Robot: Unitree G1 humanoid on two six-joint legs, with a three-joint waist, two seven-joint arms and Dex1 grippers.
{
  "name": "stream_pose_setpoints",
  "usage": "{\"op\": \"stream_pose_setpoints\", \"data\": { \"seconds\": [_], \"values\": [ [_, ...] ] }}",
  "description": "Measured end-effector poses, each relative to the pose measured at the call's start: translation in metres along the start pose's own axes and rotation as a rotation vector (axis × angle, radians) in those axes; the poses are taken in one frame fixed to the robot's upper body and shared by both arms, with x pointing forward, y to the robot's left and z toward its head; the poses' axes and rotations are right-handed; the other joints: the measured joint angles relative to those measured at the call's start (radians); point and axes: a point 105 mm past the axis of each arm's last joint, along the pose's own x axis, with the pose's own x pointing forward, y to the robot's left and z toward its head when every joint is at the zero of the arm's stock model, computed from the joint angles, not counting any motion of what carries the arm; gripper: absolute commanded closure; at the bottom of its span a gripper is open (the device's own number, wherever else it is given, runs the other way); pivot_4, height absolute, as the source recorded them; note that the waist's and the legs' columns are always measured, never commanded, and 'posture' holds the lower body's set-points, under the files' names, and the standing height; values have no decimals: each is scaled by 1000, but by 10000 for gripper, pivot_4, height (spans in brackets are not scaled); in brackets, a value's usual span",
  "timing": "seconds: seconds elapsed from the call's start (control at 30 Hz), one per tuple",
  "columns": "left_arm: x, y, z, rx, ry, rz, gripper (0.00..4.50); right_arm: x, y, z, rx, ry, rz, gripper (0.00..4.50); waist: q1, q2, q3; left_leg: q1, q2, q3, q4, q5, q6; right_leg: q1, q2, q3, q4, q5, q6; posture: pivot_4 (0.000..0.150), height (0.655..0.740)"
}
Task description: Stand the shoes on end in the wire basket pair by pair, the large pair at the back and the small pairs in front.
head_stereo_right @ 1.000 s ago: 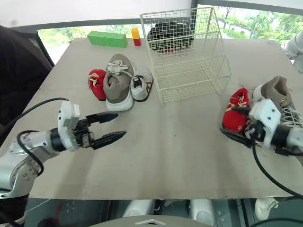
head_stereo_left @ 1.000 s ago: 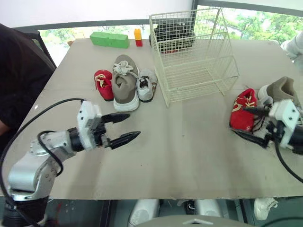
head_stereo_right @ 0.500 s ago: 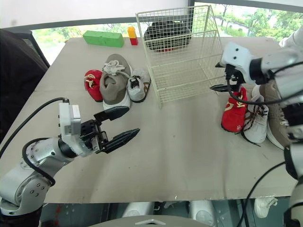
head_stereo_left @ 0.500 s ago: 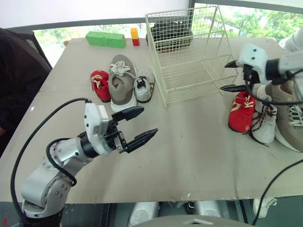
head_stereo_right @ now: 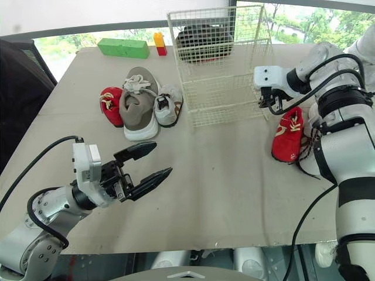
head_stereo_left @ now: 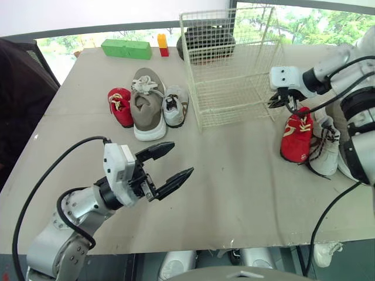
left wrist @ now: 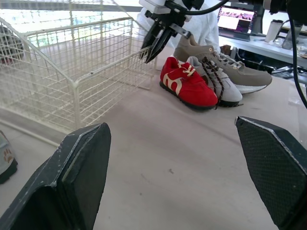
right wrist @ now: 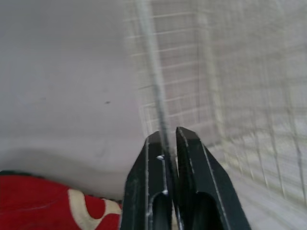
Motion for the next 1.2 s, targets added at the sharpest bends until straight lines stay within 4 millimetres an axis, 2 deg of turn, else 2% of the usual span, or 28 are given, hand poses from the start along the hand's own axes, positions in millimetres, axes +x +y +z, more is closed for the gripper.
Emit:
{"op": "stream_pose_setpoints", "data": {
  "seconds": [0.17, 0.3, 0.4, 0.5, 0.67, 0.83, 1.03, 1.17, 1.2],
  "values": [
    [-2, 0, -1, -4, -2, 14, 389, -6, 1, 7, 22, -30, 33, 44660, 1, 1, 0, 0, 0, 1, 0, 0, 0, -2, 0, 1, 1, 0, 0, 1500, 7400],
    [-3, 0, -2, -11, -10, 24, 389, -11, 10, 15, 26, -63, 69, 44660, 1, 1, 1, -2, 0, 1, -1, 0, 0, -4, 0, 1, 1, 0, 0, 1500, 7400],
    [-6, 1, -5, -24, -2, 38, 389, -19, 32, 11, 34, -76, 76, 44660, 15, 2, 1, -5, 0, 0, -1, 0, 0, -5, 0, 1, -1, 0, 0, 1500, 7400],
    [-12, 0, -10, -34, 14, 35, 389, -24, 60, 16, 27, -84, 112, 44660, 24, 2, 1, -5, 1, 1, -2, -1, 1, -5, 0, 1, -3, 0, 0, 1500, 7400],
    [-23, -2, -22, -48, 56, 20, 389, -30, 89, 20, 36, -96, 134, 44660, 28, 2, 1, -4, 2, 3, -1, -1, 2, -5, 0, 2, -2, 0, 0, 1500, 7400],
    [-28, -1, -21, -23, 63, 14, 389, -35, 113, 26, 74, -119, 169, 44660, 28, 2, 1, -5, 2, 5, 0, -2, 2, -4, 0, 3, -2, 0, 0, 1500, 7400],
    [-27, -1, -19, -16, 53, 17, 389, -36, 120, 27, 71, -154, 168, 44660, 28, 2, 1, -4, 3, 7, 1, -2, 2, -4, 1, 4, -2, 0, 0, 1500, 7400],
    [-25, 3, -15, 1, 15, 48, 389, -37, 118, 40, 6, -302, 140, 44660, 24, 2, 1, -3, 5, 9, 1, -2, 2, -5, 3, 8, -2, 0, 0, 1500, 7400],
    [-25, 3, -13, 8, 7, 55, 389, -38, 117, 41, -11, -332, 134, 39302, 24, 2, 1, -3, 6, 10, 1, -2, 2, -5, 4, 8, -2, 0, 0, 1500, 7400]
  ]
}}
